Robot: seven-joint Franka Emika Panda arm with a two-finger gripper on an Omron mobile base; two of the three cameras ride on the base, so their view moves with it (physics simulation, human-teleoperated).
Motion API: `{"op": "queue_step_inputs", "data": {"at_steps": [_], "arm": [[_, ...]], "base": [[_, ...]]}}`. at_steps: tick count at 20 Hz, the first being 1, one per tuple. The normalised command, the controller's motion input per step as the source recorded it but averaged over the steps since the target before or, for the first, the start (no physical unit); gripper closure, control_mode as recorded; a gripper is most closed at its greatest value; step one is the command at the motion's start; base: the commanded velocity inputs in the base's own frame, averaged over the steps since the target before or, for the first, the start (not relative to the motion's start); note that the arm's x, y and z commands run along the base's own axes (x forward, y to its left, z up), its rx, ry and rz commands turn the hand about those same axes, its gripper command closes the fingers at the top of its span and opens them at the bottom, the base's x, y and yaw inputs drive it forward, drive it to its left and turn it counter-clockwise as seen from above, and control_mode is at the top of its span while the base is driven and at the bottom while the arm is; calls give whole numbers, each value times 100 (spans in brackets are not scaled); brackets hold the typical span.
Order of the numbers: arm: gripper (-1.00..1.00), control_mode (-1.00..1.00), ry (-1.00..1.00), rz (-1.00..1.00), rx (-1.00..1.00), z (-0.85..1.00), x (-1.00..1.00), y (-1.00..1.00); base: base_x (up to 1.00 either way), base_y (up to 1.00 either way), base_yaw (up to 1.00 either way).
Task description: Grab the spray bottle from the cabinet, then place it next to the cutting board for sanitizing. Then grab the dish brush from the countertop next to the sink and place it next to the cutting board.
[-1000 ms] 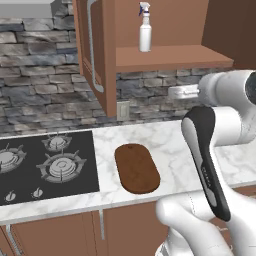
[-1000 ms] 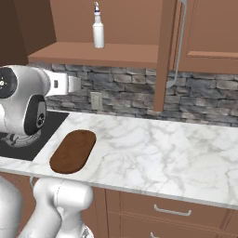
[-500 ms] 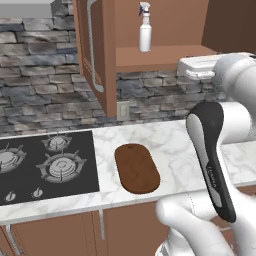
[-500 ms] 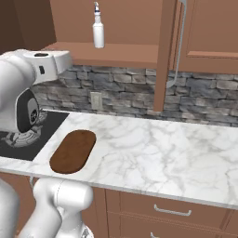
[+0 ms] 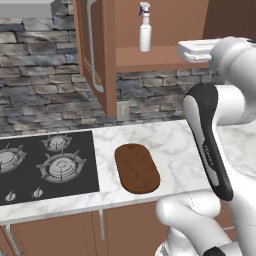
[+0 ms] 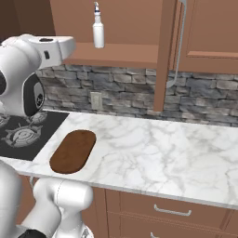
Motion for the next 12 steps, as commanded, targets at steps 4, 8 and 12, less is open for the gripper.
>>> {"op": "queue_step_inputs", "data": {"at_steps": [4,8,12], "arm": [[-100,-100,18,0,0,7,41,-1],[-100,-100,9,0,0,0,39,0],[-100,-100,1,0,0,-1,35,0]], "base": [[0,0,0],[0,0,0],[0,0,0]]}}
